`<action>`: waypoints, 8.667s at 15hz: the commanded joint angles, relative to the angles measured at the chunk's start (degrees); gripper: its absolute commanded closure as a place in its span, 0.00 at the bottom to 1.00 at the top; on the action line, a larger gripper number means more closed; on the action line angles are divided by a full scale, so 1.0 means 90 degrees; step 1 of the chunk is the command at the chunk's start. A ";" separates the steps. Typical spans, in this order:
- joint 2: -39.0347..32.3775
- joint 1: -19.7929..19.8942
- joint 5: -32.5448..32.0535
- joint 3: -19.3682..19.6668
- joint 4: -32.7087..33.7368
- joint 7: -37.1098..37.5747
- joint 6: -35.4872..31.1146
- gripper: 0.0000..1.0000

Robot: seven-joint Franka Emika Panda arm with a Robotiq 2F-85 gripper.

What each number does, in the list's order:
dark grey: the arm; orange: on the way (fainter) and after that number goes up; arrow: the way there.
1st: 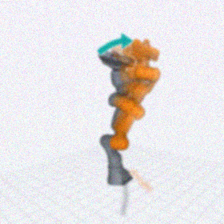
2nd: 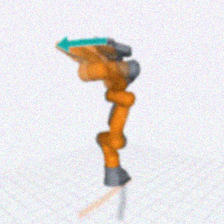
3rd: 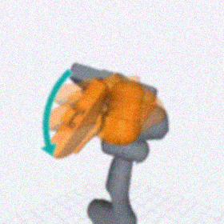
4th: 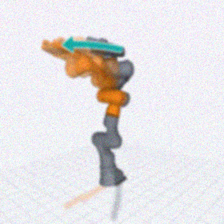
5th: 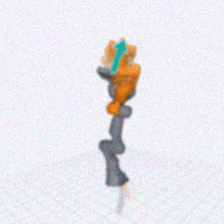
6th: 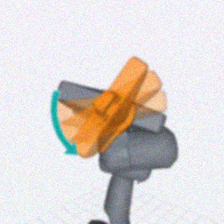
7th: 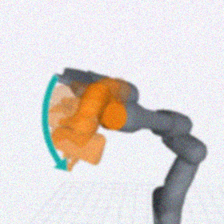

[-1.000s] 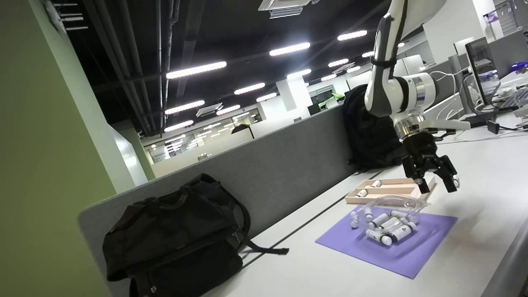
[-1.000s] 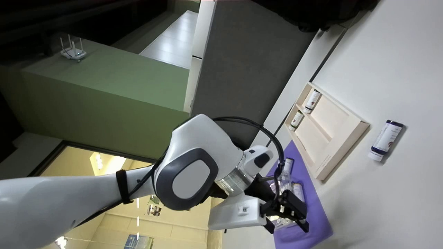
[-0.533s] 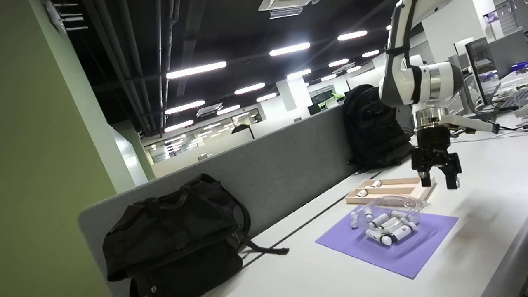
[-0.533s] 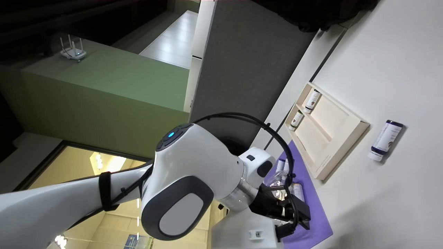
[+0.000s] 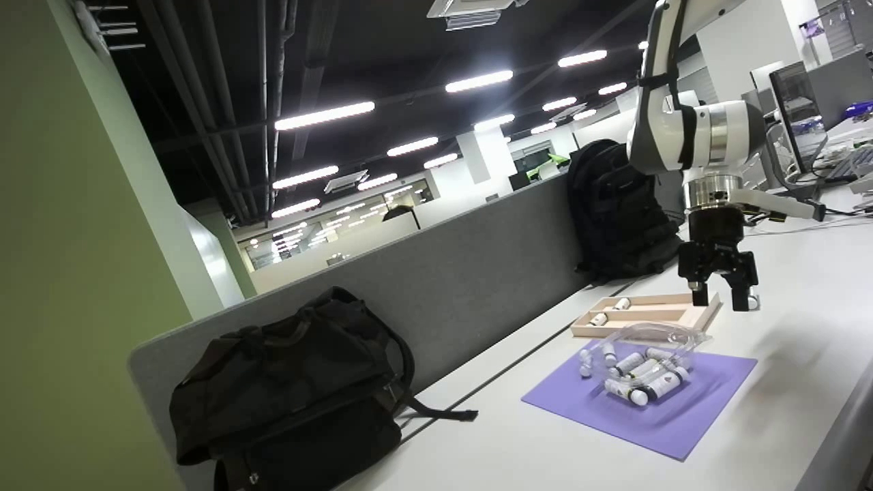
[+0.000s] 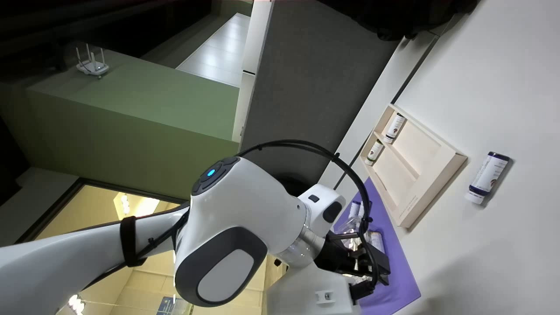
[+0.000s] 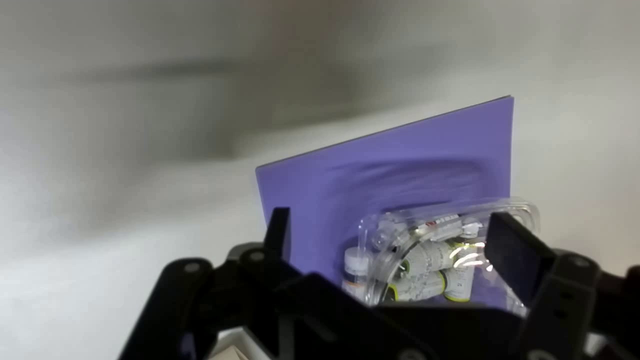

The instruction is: Open the container

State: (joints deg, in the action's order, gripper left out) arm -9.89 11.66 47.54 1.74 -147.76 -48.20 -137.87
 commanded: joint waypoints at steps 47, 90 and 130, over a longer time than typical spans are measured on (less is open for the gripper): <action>-0.0195 -0.0161 0.3421 0.0727 0.0813 -0.3496 0.2451 0.00; -0.1691 -0.0251 0.0769 0.0554 0.1750 -0.0437 0.2003 0.00; -0.0754 0.0215 0.2442 0.0880 0.1657 -0.2948 0.3877 0.00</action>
State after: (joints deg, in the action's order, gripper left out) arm -18.97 13.56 68.38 8.81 -131.85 -73.77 -103.58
